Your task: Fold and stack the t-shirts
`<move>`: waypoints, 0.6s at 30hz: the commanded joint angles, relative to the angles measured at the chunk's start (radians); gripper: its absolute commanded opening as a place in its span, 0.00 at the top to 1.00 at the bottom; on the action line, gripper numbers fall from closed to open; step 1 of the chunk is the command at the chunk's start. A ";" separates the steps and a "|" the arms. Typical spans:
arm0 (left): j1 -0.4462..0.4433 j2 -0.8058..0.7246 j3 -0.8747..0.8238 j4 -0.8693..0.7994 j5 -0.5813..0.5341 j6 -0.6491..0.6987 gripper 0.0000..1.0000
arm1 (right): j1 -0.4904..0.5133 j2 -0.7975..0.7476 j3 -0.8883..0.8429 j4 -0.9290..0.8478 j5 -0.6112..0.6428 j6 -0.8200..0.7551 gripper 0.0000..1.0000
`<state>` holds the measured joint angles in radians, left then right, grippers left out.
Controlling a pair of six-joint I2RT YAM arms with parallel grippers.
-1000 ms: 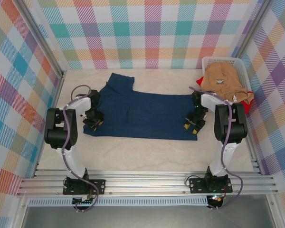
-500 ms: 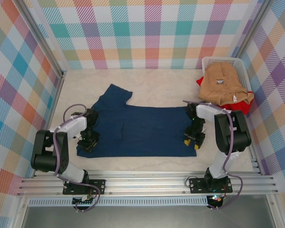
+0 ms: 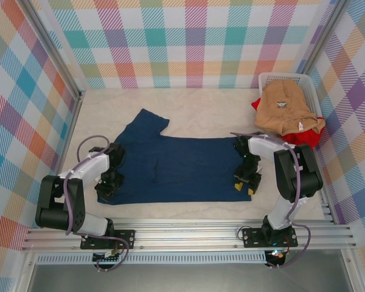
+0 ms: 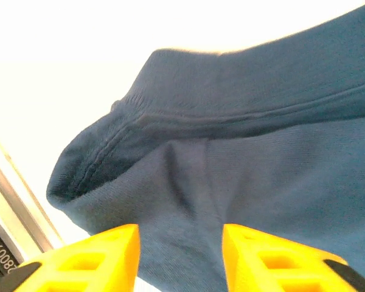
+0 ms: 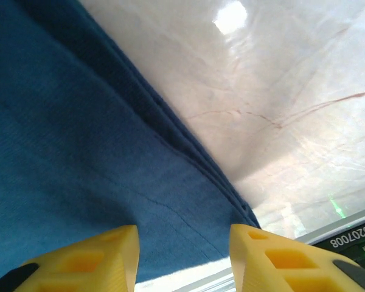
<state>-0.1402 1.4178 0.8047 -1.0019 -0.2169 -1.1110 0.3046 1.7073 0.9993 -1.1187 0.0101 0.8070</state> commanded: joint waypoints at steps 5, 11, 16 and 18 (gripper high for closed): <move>-0.101 0.048 0.185 0.121 0.088 0.079 0.57 | 0.020 -0.135 0.077 0.151 -0.093 -0.046 0.57; -0.139 0.212 0.209 0.221 0.149 0.081 0.58 | 0.022 0.012 0.075 0.211 -0.185 -0.029 0.60; -0.129 0.302 0.210 0.204 0.112 0.142 0.59 | 0.022 0.095 0.054 0.099 -0.108 0.010 0.63; -0.130 0.311 0.194 0.192 0.102 0.153 0.59 | 0.022 0.091 0.027 0.078 -0.079 0.015 0.63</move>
<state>-0.2726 1.7092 1.0058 -0.7830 -0.0975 -0.9970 0.3206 1.7981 1.0599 -0.9562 -0.1211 0.7948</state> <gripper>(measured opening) 0.415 0.375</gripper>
